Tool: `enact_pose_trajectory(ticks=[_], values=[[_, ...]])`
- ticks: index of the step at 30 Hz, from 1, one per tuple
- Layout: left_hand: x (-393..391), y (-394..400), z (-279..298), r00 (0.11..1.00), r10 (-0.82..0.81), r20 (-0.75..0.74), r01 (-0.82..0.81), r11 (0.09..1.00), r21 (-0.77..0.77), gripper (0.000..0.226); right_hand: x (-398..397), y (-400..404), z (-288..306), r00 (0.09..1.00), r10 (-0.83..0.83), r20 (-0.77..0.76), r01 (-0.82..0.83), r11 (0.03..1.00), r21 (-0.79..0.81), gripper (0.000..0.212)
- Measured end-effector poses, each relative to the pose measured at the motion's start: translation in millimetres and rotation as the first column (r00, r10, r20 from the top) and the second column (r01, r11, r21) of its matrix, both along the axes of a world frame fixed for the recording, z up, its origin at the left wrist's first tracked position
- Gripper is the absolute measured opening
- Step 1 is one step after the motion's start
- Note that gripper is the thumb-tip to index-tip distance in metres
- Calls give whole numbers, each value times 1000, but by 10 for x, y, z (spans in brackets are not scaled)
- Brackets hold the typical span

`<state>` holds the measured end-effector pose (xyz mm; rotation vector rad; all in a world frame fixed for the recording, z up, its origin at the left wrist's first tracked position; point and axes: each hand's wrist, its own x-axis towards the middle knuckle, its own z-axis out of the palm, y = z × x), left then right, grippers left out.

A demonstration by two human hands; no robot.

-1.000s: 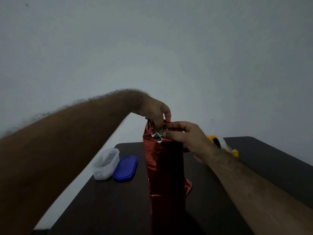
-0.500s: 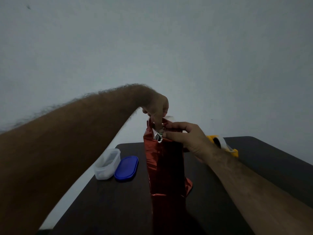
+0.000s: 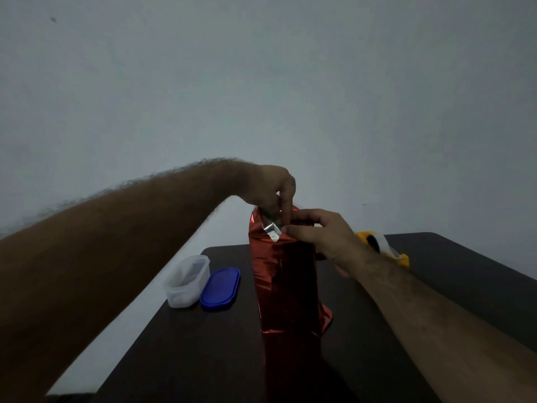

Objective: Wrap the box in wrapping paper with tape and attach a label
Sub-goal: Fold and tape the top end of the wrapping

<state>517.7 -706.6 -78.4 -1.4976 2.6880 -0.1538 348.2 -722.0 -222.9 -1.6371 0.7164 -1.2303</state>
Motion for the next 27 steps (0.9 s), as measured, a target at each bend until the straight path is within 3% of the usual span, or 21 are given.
enact_pose_trajectory(ticks=[2, 5, 8, 13, 16, 19, 23, 27], values=[[39, 55, 33, 1000, 20, -5, -20, 1000, 6, 28, 2, -5, 5, 1000, -20, -1, 20, 1000, 0, 49], [104, 191, 91, 981, -9, -195, 6, 1000, -17, 36, -16, 2, 33, 996, -77, 39, 80, 993, -91, 37], [183, 327, 107, 883, -111, -455, 48, 988, -148, 30, -47, 53, 74, 994, -70, 88, 92, 958, -273, 34], [84, 447, 0, 697, -187, -692, 21, 971, -240, 16, -229, 35, 110, 971, -225, 84, 240, 914, -326, 27], [-142, 477, -81, 651, -225, -725, 18, 960, -281, 11, -523, -47, -66, 871, -486, 70, 464, 768, -441, 19], [-446, 454, -157, 678, -266, -685, 41, 944, -326, 10, -940, -185, -385, 712, -700, 59, 637, 608, -473, 15], [-895, 345, -316, 719, -239, -653, 35, 950, -310, 11, -1460, -365, -792, 565, -818, -108, 760, 566, -319, 40], [-1328, 89, -610, 764, -109, -636, -46, 974, -222, 8, -1667, -422, -1197, 650, -711, -270, 704, 697, -140, 87]])
